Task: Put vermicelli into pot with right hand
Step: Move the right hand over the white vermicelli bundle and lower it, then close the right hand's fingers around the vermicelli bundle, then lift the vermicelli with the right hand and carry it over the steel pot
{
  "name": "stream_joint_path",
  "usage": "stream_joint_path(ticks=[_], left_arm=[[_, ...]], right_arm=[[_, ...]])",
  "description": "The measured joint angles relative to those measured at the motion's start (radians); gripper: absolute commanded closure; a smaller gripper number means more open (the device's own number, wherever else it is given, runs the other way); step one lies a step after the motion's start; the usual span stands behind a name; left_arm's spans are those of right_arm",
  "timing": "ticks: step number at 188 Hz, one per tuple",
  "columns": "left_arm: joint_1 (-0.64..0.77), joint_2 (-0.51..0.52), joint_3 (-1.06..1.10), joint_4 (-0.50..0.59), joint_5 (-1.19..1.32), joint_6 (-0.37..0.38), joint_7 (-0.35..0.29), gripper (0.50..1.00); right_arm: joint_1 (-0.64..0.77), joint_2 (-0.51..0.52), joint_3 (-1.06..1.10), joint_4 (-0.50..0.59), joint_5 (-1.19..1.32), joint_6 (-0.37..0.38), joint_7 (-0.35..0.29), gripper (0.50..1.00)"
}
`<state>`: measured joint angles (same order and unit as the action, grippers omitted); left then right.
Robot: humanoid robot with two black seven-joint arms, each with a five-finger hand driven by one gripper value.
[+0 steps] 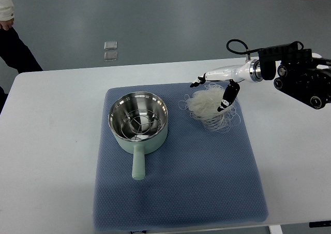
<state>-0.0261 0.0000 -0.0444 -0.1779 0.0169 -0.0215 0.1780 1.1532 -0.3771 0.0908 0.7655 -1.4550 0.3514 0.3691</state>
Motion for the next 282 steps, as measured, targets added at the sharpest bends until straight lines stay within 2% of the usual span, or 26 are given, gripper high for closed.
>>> stream_joint_path(ticks=[44, 98, 106, 107, 108, 109, 110, 111, 114, 115, 117, 148, 183, 203, 245, 282], left_arm=[[0.000, 0.000, 0.001, 0.000, 0.000, 0.000, 0.000, 0.500], [0.000, 0.000, 0.000, -0.002, 0.000, 0.000, 0.000, 0.500], [0.000, 0.000, 0.000, -0.003, 0.000, 0.000, 0.000, 0.500], [0.000, 0.000, 0.000, -0.003, 0.000, 0.000, 0.000, 0.500], [0.000, 0.000, 0.000, -0.003, 0.000, 0.000, 0.000, 0.500], [0.000, 0.000, 0.000, -0.003, 0.000, 0.000, 0.000, 0.500], [0.000, 0.000, 0.000, -0.003, 0.000, 0.000, 0.000, 0.500], [0.000, 0.000, 0.000, -0.003, 0.000, 0.000, 0.000, 0.500], [0.000, 0.000, 0.000, -0.003, 0.000, 0.000, 0.000, 0.500], [0.000, 0.000, 0.000, -0.003, 0.000, 0.000, 0.000, 0.500], [0.000, 0.000, 0.000, -0.003, 0.000, 0.000, 0.000, 0.500], [0.000, 0.000, -0.001, -0.002, 0.000, 0.000, 0.000, 0.500], [0.000, 0.000, -0.002, 0.000, 0.000, 0.000, 0.000, 0.500], [0.000, 0.000, -0.001, 0.000, 0.000, 0.000, 0.000, 0.500], [0.000, 0.000, -0.001, 0.000, 0.000, 0.000, 0.000, 0.500], [0.000, 0.000, -0.003, 0.000, 0.000, 0.000, 0.000, 0.500]], right_arm=[[-0.048, 0.040, -0.001, -0.041, -0.031, -0.062, -0.041, 0.599], [-0.062, 0.076, -0.015, -0.088, -0.092, -0.077, -0.045, 0.767], [-0.062, 0.080, -0.026, -0.094, -0.103, -0.077, -0.045, 0.840], [-0.061, 0.080, -0.027, -0.095, -0.104, -0.077, -0.045, 0.871], [-0.061, 0.081, -0.028, -0.095, -0.105, -0.077, -0.045, 0.871], [-0.061, 0.081, -0.029, -0.096, -0.106, -0.077, -0.045, 0.903], [-0.061, 0.081, -0.029, -0.096, -0.107, -0.077, -0.045, 0.904], [-0.061, 0.082, -0.030, -0.096, -0.107, -0.077, -0.045, 0.936], [-0.061, 0.083, -0.032, -0.097, -0.109, -0.077, -0.045, 0.965], [-0.060, 0.084, -0.033, -0.097, -0.110, -0.077, -0.045, 0.995], [-0.060, 0.085, -0.034, -0.098, -0.110, -0.077, -0.045, 1.000], [-0.056, 0.087, -0.036, -0.101, -0.114, -0.097, -0.046, 1.000], [-0.029, 0.081, -0.023, -0.095, -0.082, -0.192, -0.038, 1.000], [0.022, 0.078, 0.003, -0.083, -0.009, -0.220, -0.032, 1.000], [0.175, 0.081, 0.092, -0.008, 0.147, -0.212, -0.023, 1.000], [0.236, 0.103, 0.124, 0.122, 0.190, -0.180, -0.004, 1.000]])
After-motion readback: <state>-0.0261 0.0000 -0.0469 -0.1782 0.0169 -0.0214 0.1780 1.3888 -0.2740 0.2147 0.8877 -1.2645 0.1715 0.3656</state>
